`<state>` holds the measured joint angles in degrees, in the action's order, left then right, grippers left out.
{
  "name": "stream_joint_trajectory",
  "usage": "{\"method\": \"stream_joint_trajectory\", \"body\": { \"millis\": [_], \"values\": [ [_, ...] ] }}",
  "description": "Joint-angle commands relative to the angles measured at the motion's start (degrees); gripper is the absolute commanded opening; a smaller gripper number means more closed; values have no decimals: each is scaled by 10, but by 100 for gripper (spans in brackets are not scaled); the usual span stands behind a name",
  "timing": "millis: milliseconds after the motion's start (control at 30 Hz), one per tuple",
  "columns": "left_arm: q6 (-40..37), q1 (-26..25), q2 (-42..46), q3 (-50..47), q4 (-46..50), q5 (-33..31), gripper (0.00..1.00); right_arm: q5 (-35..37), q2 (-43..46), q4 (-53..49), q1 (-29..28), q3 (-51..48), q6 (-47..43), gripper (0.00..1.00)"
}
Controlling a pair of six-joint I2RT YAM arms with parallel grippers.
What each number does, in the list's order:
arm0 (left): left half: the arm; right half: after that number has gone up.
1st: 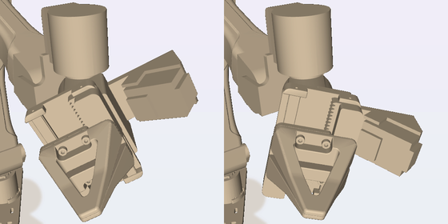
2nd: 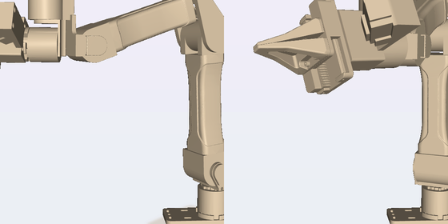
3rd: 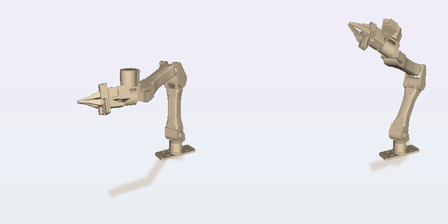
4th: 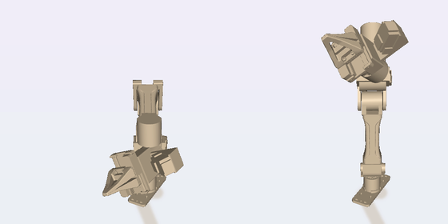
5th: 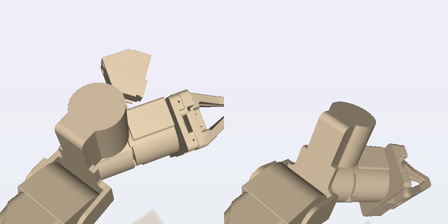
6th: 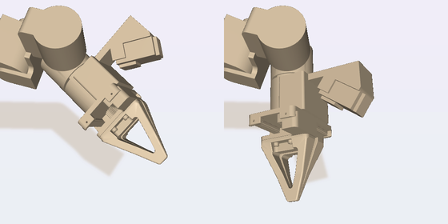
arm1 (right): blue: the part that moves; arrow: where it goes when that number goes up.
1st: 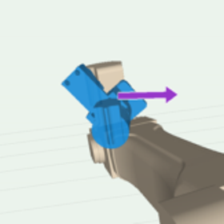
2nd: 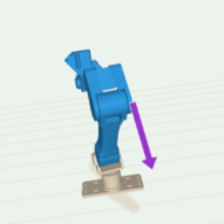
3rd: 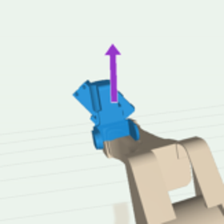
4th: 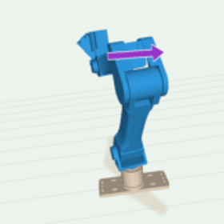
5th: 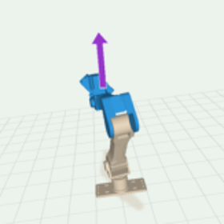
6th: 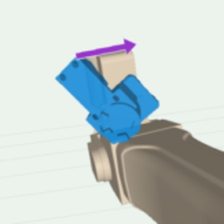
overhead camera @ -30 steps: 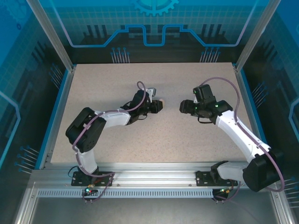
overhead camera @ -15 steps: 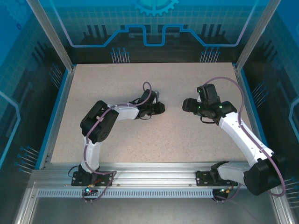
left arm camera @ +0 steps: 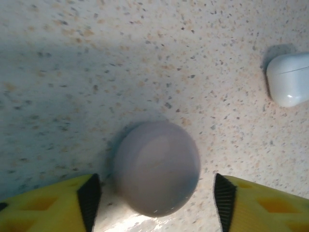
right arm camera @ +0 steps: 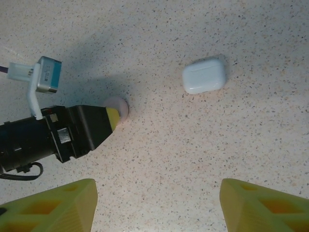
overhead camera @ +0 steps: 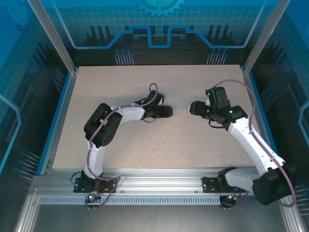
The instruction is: Insert the wireless bluetooth earbuds into the charging case
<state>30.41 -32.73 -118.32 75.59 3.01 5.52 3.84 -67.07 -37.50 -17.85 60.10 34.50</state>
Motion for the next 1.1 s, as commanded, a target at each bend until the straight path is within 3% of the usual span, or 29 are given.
{"method": "stream_joint_trajectory", "body": {
  "millis": [0, 33, 67, 133, 433, 567, 700, 900, 1067],
  "values": [
    [-26, 25, 64, -20, 36, -35, 82, -7, 9, -14, 10, 26, -11, 77],
    [-32, 30, 86, -32, 33, -47, 93, -5, 8, -19, 11, 32, -14, 80],
    [-40, 35, 110, -44, 30, -55, 97, 0, 8, -24, 12, 38, -17, 87],
    [-55, 45, 160, -70, 30, -74, 99, 12, 9, -33, 14, 47, -24, 100],
    [-188, 78, 438, -226, -29, -162, 99, 88, 2, -16, 21, 51, -75, 100],
    [-256, 92, 549, -315, -89, -218, 99, 173, 13, 81, 23, -14, -70, 100],
    [-345, 106, 630, -421, -194, -264, 99, 204, 14, 188, 23, -77, -142, 100],
    [-361, 178, 669, -513, -255, -294, 99, 288, -35, 291, 26, -135, -227, 100],
    [-338, 220, 580, -604, -414, -298, 99, 317, -109, 421, 27, -184, -266, 100]
  ]
}}
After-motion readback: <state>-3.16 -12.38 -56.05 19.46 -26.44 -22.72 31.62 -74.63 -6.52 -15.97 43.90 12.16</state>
